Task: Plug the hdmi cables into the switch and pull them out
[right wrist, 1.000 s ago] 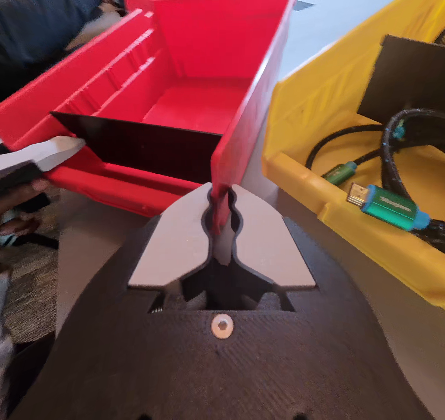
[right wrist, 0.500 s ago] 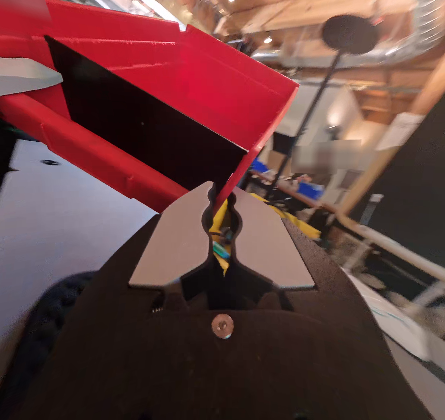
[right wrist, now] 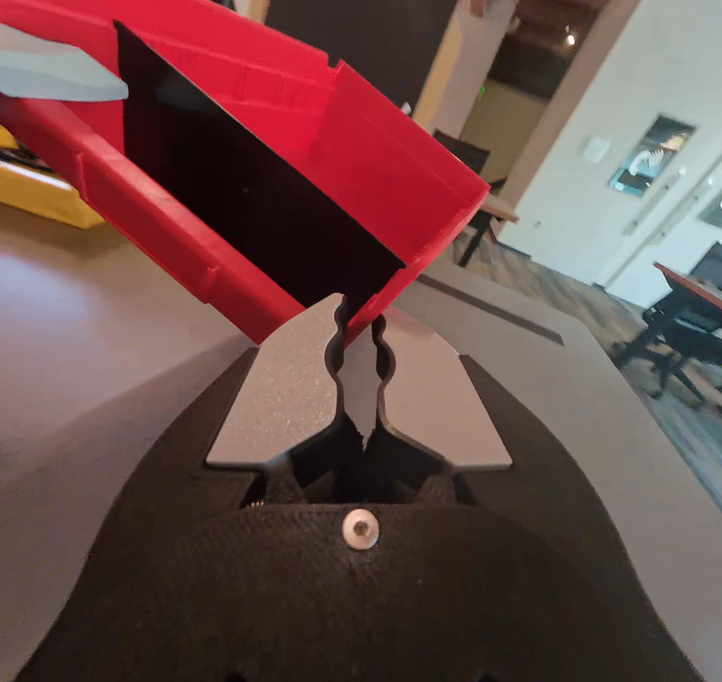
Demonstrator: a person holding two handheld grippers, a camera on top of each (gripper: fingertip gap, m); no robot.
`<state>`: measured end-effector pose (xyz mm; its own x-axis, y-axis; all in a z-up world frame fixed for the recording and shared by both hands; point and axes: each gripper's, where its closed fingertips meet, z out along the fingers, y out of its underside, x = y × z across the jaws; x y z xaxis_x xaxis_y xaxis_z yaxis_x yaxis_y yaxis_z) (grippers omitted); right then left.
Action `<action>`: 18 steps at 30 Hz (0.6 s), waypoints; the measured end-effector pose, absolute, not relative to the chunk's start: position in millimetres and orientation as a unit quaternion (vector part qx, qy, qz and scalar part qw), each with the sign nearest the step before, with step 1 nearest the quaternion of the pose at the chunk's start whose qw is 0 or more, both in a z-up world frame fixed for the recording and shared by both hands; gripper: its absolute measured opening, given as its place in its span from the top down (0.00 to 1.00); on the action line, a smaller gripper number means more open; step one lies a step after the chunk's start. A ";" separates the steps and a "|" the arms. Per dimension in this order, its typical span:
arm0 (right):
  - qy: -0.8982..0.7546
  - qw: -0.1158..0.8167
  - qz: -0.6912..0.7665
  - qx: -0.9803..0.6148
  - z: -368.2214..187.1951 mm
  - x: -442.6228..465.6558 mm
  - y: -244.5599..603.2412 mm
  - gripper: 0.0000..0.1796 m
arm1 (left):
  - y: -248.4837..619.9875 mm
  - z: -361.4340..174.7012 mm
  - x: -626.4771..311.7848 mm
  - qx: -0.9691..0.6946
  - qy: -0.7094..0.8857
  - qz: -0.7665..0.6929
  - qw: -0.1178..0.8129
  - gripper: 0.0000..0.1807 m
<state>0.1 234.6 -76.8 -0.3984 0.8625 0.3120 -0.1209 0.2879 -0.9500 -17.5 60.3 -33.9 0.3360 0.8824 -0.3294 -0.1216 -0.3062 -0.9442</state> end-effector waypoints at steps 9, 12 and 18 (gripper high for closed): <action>-0.687 0.459 0.439 -0.354 -127.0 -25.4 269.1 0.93 | 98.0 -110.9 -74.0 -0.689 -0.351 0.332 0.540 0.90; -0.693 0.449 0.435 -0.359 -131.1 -26.7 268.7 0.88 | 99.0 -119.2 -68.1 -0.691 -0.380 0.245 0.564 0.85; -0.674 0.442 0.479 -0.348 -116.1 -19.2 267.0 0.75 | 64.9 -96.2 -42.2 -0.679 -0.377 0.262 0.573 0.71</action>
